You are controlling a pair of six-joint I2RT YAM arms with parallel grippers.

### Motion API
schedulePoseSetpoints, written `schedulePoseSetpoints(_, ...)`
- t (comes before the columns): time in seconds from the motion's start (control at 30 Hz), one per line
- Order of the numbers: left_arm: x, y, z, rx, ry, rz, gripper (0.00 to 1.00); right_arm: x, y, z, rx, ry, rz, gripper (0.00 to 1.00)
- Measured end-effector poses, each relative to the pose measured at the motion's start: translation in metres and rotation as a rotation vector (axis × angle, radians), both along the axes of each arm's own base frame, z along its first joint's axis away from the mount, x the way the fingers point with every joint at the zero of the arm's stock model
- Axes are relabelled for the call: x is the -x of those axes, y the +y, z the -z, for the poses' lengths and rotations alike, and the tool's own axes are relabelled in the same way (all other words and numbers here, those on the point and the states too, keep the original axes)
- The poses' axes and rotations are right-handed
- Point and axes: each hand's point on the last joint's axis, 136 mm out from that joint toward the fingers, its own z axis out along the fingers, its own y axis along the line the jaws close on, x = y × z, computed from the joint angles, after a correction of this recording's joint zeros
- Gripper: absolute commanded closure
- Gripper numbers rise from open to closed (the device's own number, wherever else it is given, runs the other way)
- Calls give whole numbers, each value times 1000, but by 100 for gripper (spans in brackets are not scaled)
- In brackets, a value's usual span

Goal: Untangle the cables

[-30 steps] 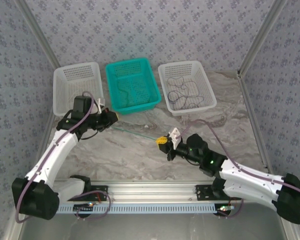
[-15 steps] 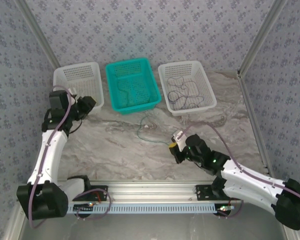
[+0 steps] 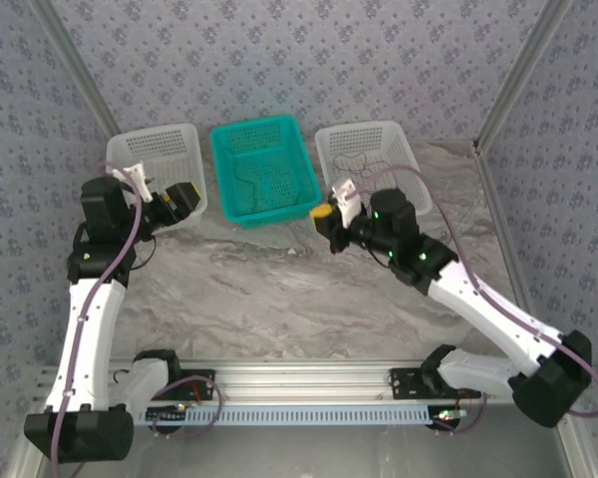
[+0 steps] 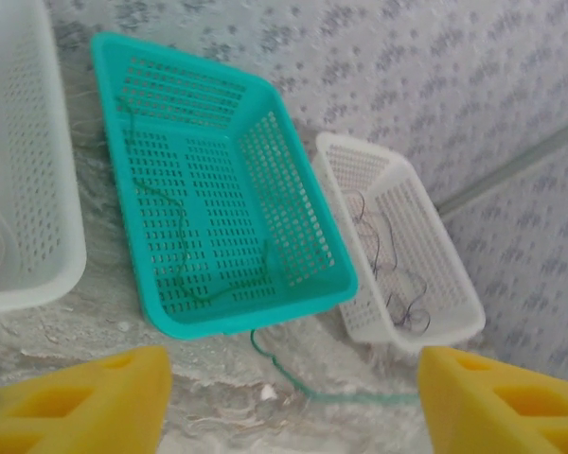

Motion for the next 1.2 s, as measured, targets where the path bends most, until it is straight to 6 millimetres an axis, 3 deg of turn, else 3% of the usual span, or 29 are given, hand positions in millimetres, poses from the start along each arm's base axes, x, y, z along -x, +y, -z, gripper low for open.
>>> schedulePoseSetpoints(0.13, 16, -21, -5, -76, -42, 102, 7, -46, 26, -36, -29, -25, 11, 100)
schedulePoseSetpoints(0.23, 27, -30, -9, -113, -69, 150, 1, -82, 39, -41, -35, -32, 49, 100)
schedulePoseSetpoints(0.43, 36, -38, -7, -160, -75, 179, 1, -154, 50, 0, 12, 68, 129, 100)
schedulePoseSetpoints(0.53, 36, -37, -4, -172, -66, 170, 1, -177, 52, 26, 34, 154, 141, 100)
schedulePoseSetpoints(0.67, 35, -33, -2, -182, -64, 150, 1, -156, 56, 54, 63, 267, 32, 100)
schedulePoseSetpoints(0.87, 30, -33, 9, -189, -35, 146, 1, -71, 89, 65, 89, 411, -332, 100)
schedulePoseSetpoints(0.97, 25, -35, 14, -192, -17, 148, 1, -32, 100, 59, 73, 475, -466, 100)
schedulePoseSetpoints(1.03, 25, -36, 14, -192, -18, 151, 1, -19, 104, 47, 54, 472, -506, 100)
schedulePoseSetpoints(1.1, 26, -36, 13, -192, -21, 151, 1, -15, 104, 32, 31, 447, -507, 100)
schedulePoseSetpoints(1.2, 27, -36, 12, -193, -27, 152, 0, -25, 99, 8, 12, 384, -438, 100)
